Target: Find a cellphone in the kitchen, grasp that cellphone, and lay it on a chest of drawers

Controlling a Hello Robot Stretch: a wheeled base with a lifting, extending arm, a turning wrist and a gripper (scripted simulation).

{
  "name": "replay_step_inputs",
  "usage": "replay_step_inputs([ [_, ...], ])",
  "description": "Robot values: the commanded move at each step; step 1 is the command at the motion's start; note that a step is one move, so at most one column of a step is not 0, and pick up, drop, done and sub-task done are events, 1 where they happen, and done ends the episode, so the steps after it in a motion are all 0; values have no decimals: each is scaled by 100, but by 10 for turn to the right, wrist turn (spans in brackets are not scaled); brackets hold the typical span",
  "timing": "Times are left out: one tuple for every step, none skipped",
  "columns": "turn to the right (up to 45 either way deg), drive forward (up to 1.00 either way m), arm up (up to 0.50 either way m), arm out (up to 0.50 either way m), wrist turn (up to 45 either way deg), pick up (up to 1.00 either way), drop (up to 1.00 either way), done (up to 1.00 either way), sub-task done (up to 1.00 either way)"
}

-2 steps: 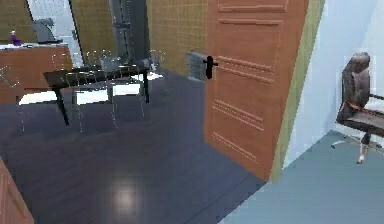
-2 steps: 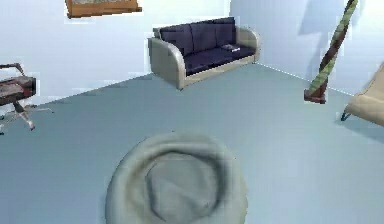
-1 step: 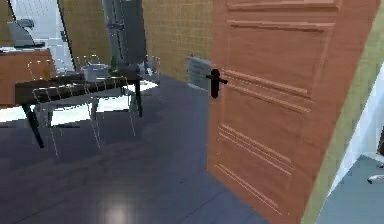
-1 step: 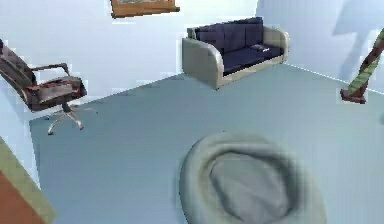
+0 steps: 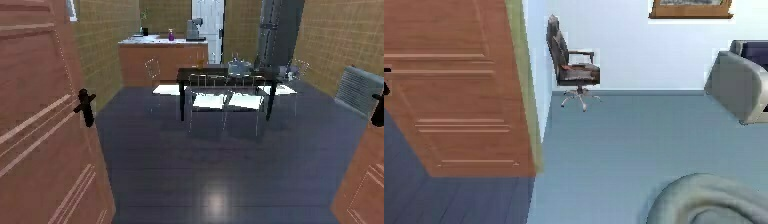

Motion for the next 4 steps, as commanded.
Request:
replay_step_inputs([
  [0,100,0,0,0,0,0,0,0],
  [0,50,0,0,0,0,0,0,0],
  [-390,0,0,0,0,0,0,0,0],
  [-30,0,0,0,0,0,0,0,0],
])
